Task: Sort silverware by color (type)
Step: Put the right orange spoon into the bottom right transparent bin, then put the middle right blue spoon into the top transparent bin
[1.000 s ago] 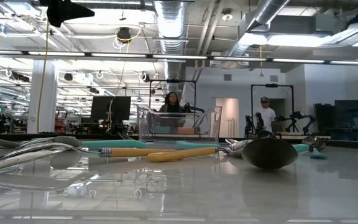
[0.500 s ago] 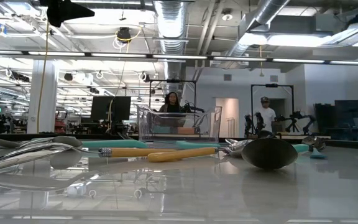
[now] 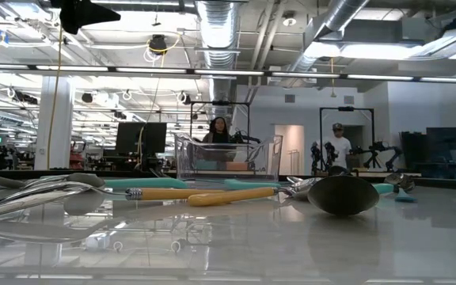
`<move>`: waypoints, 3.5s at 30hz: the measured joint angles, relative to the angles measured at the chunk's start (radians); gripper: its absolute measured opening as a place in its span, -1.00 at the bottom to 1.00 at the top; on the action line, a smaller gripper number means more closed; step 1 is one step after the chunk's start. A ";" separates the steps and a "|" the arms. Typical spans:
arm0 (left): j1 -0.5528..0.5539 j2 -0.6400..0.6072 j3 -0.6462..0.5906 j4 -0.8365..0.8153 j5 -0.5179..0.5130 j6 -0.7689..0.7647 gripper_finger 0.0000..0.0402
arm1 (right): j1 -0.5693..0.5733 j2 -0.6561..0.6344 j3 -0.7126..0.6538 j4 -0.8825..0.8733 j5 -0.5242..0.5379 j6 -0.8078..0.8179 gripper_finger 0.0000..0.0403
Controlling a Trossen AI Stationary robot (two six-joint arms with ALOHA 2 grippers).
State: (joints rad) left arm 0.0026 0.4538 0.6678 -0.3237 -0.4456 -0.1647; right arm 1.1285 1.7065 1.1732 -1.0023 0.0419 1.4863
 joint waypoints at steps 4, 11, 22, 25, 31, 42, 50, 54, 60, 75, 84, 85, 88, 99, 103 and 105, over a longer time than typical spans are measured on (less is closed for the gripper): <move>0.000 0.000 0.000 0.000 0.004 -0.001 0.46 | -0.004 0.000 0.000 -0.008 0.010 0.068 -0.33; 0.000 0.000 0.000 0.000 0.004 -0.001 0.46 | -0.005 0.000 0.000 -0.007 0.010 0.179 -0.11; 0.000 0.000 0.000 0.000 0.005 -0.004 0.46 | -0.047 -0.047 0.000 0.004 0.010 0.208 -0.05; 0.000 0.000 0.000 0.000 0.005 -0.004 0.46 | -0.066 -0.099 0.000 0.009 0.010 0.208 -0.10; 0.000 0.000 0.000 0.000 0.005 -0.004 0.46 | -0.086 -0.218 0.000 0.034 0.080 0.207 -0.17; 0.000 0.000 0.000 0.000 0.004 0.000 0.46 | -0.218 -0.424 0.000 0.061 0.511 -0.036 -0.33; 0.000 0.000 0.000 0.000 0.004 -0.001 0.46 | -0.441 -0.397 0.000 0.013 0.512 -0.342 -0.48; 0.000 0.000 0.000 0.000 0.004 -0.002 0.46 | -0.531 -0.364 0.000 -0.036 0.507 -0.418 -0.51; 0.000 0.000 0.000 -0.002 0.005 -0.002 0.46 | -0.617 -0.313 0.000 -0.060 0.356 -0.446 -0.52; 0.000 0.000 0.000 -0.005 0.025 -0.034 0.46 | -0.513 -0.213 0.000 -0.025 0.267 -0.332 -0.52; 0.000 0.000 0.000 -0.011 0.025 -0.031 0.46 | -0.442 -0.213 0.000 -0.021 0.270 -0.188 -0.52; 0.000 0.000 0.000 -0.011 0.025 -0.030 0.46 | -0.437 -0.213 0.000 -0.022 0.271 -0.178 -0.52; 0.000 0.000 0.000 -0.011 0.025 -0.030 0.46 | -0.425 -0.213 0.000 -0.021 0.274 -0.160 -0.52; 0.000 0.000 0.000 -0.011 0.024 -0.027 0.46 | -0.422 -0.213 0.000 -0.003 0.303 -0.159 -0.52; 0.000 0.000 0.000 -0.011 0.024 -0.027 0.46 | -0.413 -0.213 0.000 0.003 0.303 -0.158 -0.52; 0.000 0.000 0.000 -0.011 0.024 -0.027 0.46 | -0.409 -0.213 0.000 0.007 0.302 -0.155 -0.52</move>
State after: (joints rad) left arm 0.0025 0.4534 0.6678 -0.3344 -0.4217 -0.1917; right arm 0.7197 1.4933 1.1728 -0.9952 0.3443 1.3317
